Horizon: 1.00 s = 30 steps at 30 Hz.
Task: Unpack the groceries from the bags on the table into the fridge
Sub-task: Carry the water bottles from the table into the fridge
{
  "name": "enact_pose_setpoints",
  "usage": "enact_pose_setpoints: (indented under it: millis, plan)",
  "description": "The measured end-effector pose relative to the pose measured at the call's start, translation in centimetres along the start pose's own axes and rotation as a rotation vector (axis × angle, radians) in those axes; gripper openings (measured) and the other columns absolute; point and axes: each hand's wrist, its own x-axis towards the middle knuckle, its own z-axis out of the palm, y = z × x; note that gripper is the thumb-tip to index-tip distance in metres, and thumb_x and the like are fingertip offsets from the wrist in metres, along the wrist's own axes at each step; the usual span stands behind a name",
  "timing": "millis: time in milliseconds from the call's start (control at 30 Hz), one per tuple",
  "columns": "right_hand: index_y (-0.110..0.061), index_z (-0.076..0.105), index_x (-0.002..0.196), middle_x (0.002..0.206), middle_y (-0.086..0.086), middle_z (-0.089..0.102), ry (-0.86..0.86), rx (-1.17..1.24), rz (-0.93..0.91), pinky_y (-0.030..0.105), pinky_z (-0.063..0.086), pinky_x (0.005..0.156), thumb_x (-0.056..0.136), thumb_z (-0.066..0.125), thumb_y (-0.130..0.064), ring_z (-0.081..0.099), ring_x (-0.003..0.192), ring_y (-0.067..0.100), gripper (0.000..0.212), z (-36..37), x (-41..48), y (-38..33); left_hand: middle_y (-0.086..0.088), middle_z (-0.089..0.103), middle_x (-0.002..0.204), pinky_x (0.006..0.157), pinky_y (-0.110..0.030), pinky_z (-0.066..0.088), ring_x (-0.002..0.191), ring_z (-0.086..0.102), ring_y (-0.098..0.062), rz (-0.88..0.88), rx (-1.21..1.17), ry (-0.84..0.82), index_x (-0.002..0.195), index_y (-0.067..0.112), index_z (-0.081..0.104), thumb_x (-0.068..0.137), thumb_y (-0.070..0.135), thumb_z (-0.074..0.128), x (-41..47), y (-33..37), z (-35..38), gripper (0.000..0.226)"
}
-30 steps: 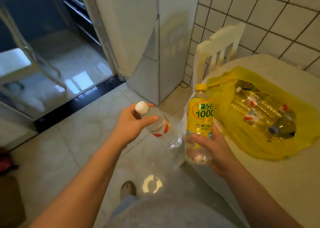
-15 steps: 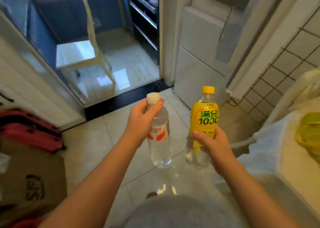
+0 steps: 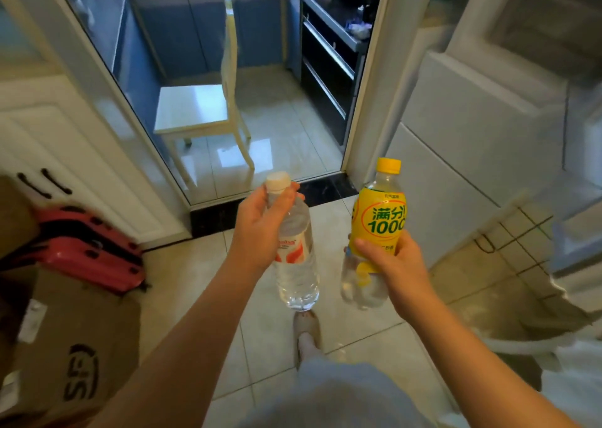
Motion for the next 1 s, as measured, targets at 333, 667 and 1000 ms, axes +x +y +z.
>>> enact_pose_setpoints:
  millis: [333,667,1000]
  plan:
    - [-0.008,0.066,0.113,0.097,0.006,0.076,0.023,-0.021,-0.059,0.028,0.057,0.070,0.076,0.083,-0.010,0.073,0.088,0.021,0.041,2.2,18.6,-4.4,0.000,0.072,0.088,0.067,-0.021,0.055,0.077,0.069,-0.010,0.125,0.062,-0.037,0.100,0.015,0.067,0.096,0.023,0.058,17.7,2.5,3.9,0.013]
    - [-0.012,0.064,0.111,0.090,-0.004,0.075,0.264,-0.024,-0.185,0.018,0.054,0.063,0.077,0.080,-0.002,0.072,0.079,0.007,0.040,-3.7,30.4,-9.4,-0.002,0.072,0.087,0.069,-0.029,0.055,0.079,0.069,-0.016,0.245,0.032,-0.289,0.098,0.020,0.068,0.086,0.038,0.062,32.1,3.3,15.1,0.023]
    - [-0.008,0.060,0.116,0.095,0.002,0.072,0.705,0.010,-0.291,0.018,0.054,0.065,0.079,0.080,-0.009,0.069,0.080,0.004,0.043,-12.7,36.4,-12.5,-0.009,0.069,0.100,0.088,-0.052,0.057,0.097,0.068,-0.032,0.299,-0.017,-0.574,0.110,0.017,0.066,0.086,0.050,0.058,42.0,3.2,31.2,0.041]
